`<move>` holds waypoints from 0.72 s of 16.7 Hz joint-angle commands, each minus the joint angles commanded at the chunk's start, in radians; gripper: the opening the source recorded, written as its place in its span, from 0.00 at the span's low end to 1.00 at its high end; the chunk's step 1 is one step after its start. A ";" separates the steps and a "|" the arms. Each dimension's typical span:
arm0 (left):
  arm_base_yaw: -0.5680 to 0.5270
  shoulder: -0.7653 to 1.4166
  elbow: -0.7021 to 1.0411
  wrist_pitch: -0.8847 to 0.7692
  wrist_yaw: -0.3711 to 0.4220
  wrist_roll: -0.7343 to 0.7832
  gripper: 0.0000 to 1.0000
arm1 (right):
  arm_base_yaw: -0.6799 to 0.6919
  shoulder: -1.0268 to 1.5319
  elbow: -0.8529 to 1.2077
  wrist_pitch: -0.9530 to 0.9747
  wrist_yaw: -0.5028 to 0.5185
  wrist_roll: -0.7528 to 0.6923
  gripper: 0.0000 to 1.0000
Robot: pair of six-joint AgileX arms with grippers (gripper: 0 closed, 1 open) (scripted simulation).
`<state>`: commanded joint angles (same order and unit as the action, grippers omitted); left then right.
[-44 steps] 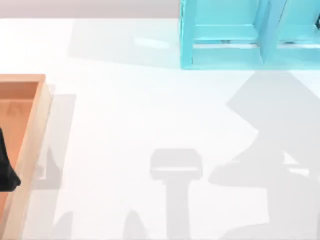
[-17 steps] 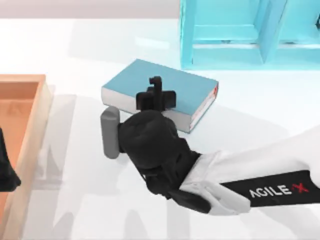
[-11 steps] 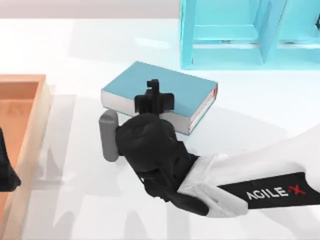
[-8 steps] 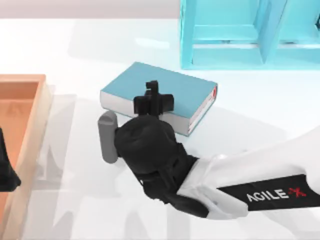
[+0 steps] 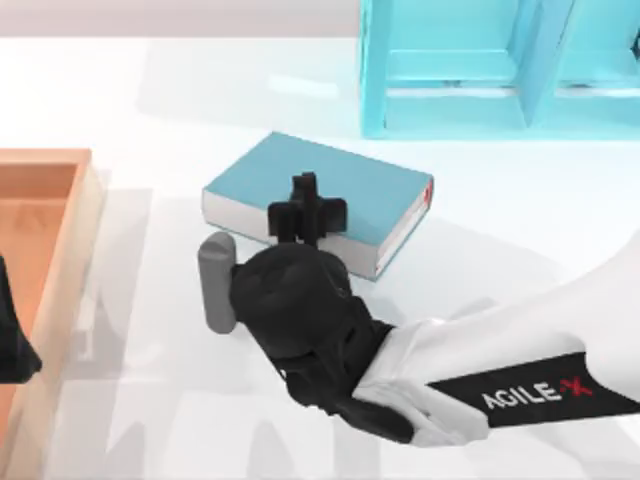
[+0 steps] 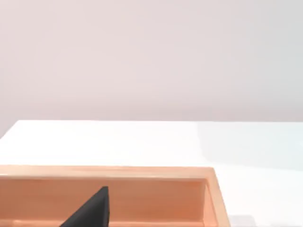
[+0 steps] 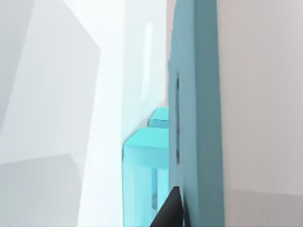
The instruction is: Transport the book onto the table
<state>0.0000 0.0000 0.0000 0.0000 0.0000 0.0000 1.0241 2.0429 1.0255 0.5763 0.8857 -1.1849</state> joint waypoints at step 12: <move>0.000 0.000 0.000 0.000 0.000 0.000 1.00 | 0.004 0.048 -0.015 0.063 -0.003 -0.001 0.38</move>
<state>0.0000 0.0000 0.0000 0.0000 0.0000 0.0000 1.0278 2.0908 1.0106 0.6396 0.8831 -1.1860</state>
